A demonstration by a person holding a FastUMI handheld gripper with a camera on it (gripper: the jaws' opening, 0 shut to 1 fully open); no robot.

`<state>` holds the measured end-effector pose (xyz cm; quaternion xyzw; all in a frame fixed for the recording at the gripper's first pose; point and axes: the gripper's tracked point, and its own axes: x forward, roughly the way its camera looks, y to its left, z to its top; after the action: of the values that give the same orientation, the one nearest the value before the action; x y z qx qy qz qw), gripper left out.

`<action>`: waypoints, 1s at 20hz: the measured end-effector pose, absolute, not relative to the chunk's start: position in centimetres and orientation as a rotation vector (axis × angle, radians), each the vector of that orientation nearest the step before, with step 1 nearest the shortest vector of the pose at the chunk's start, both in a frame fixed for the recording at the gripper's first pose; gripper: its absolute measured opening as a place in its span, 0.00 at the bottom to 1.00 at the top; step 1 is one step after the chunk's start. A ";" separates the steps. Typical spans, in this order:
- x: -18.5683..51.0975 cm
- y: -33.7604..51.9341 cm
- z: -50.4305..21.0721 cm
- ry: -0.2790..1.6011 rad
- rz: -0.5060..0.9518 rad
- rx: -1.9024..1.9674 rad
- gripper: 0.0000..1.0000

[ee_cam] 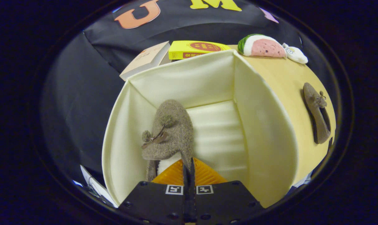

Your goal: Open the storage box then place both shoes into the box .Put the left shoe in first, then the right shoe, with the right side of both shoes facing outward in a uniform manner.

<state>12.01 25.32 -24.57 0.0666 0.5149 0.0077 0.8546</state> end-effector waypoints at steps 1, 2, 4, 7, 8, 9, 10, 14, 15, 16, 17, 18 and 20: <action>11.9 25.6 -24.6 1.096 0.028 0.113 0.01; 12.0 26.5 -24.7 1.100 0.062 0.121 0.01; 12.1 27.4 -24.6 1.115 0.104 0.119 0.06; 12.4 27.6 -23.4 1.083 0.145 0.074 0.26; 11.9 27.9 -22.7 1.087 0.169 0.076 0.33; 11.5 27.8 -22.2 1.083 0.186 0.071 0.44; 11.4 27.4 -21.2 1.065 0.196 0.056 0.54; 10.6 25.9 -16.9 0.970 0.256 0.010 0.91; 10.4 25.4 -16.0 0.956 0.271 0.012 0.97; 10.0 24.5 -15.0 0.937 0.283 0.002 0.96; 9.6 23.2 -14.0 0.914 0.288 -0.010 0.96; 9.2 21.9 -13.2 0.896 0.288 -0.014 0.96; 8.4 19.1 -11.9 0.865 0.280 -0.017 0.96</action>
<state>8.43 19.15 -11.87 -0.0082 0.4178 0.1352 0.8984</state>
